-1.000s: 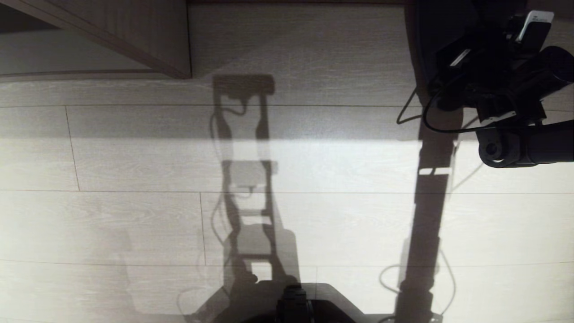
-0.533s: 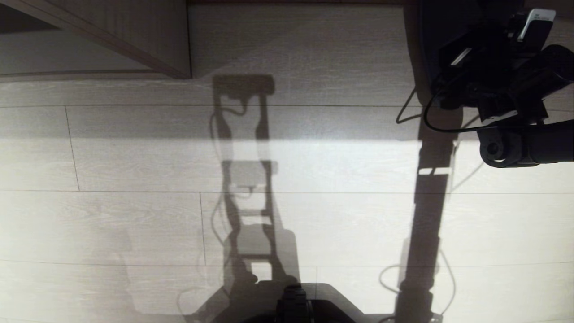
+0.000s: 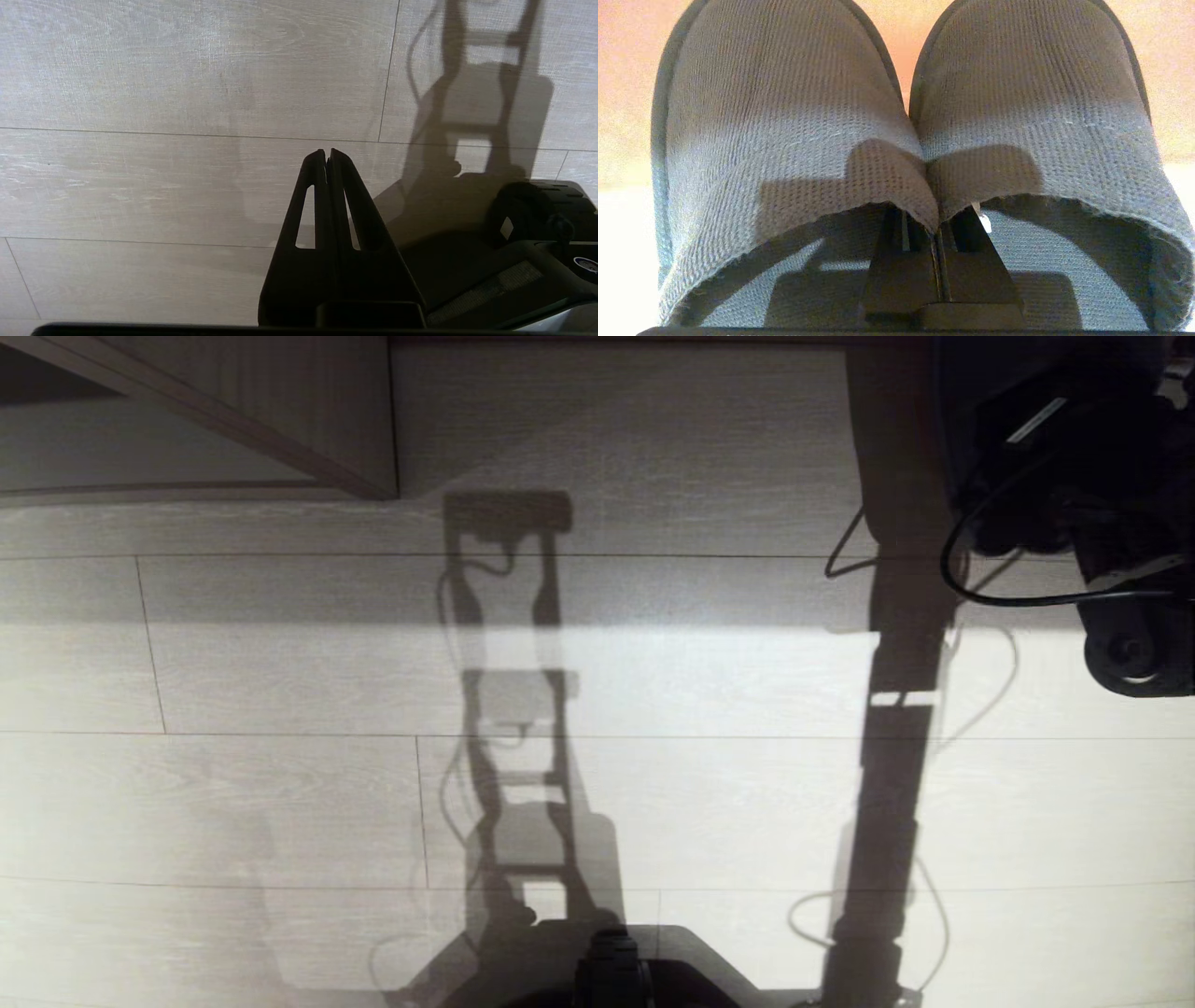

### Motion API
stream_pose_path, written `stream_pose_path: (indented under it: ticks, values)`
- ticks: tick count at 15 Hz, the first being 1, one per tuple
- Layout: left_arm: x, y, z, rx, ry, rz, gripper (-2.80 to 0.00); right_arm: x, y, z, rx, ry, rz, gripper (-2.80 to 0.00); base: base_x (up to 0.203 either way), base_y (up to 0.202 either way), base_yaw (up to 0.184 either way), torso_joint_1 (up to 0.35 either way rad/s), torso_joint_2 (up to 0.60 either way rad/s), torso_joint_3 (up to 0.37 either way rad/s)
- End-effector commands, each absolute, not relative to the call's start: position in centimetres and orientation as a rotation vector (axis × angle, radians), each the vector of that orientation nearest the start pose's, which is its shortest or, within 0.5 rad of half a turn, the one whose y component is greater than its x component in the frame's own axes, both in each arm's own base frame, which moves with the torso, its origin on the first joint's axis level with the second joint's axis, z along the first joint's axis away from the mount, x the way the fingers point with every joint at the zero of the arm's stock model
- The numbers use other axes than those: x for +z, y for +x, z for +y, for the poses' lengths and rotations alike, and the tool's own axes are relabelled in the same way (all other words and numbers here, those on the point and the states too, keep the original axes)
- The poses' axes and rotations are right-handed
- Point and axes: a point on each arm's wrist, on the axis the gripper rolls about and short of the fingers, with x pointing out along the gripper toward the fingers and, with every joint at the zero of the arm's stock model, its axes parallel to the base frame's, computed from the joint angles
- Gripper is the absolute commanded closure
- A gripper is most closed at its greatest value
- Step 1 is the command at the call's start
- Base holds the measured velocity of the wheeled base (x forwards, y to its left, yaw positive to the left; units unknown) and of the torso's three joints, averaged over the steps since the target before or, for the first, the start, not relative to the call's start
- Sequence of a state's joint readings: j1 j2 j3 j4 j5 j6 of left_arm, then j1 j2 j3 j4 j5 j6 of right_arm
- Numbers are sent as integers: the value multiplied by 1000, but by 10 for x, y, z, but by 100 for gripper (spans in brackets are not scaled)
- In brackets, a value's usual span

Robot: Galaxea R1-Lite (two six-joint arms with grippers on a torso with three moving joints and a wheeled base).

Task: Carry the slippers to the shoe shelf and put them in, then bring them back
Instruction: Pick up the slippers on the floor, then place the slippers into the shoe cabinet

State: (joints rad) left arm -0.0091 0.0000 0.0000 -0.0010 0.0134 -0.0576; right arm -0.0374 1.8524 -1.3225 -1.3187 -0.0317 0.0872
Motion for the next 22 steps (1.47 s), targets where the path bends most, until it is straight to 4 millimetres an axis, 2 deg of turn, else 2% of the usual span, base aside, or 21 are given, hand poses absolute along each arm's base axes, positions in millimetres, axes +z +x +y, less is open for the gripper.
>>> stream_pose_path:
  ticks: [1,7,8,9,11,13,17,20,22]
  values:
    - [76,-23,1,6,-58,-2,0,361,304,-14,-33,80,-852,0,0,0,0,0,0,0]
    - [76,-23,1,6,-58,-2,0,359,295,-13,-30,58,-814,0,0,0,0,0,0,0]
    - [76,-23,1,6,-58,-2,0,352,284,-11,-23,38,-756,0,0,0,0,0,0,0]
    - [76,-23,1,6,-58,-2,0,336,274,-8,-17,21,-667,0,0,0,0,0,0,0]
    - [76,-23,1,6,-58,-2,0,302,243,-3,4,-11,-469,0,0,0,0,0,0,0]
    - [76,-23,1,6,-58,-2,0,285,212,2,29,-23,-356,0,0,0,0,0,0,0]
    - [76,-23,1,6,-58,-2,0,257,155,5,54,-56,-237,0,0,0,0,0,0,0]
    - [76,-23,1,6,-58,-2,0,244,124,5,49,-74,-220,0,0,0,0,0,0,0]
    - [76,-23,1,6,-58,-2,0,232,96,4,52,-77,-225,0,0,0,0,0,0,0]
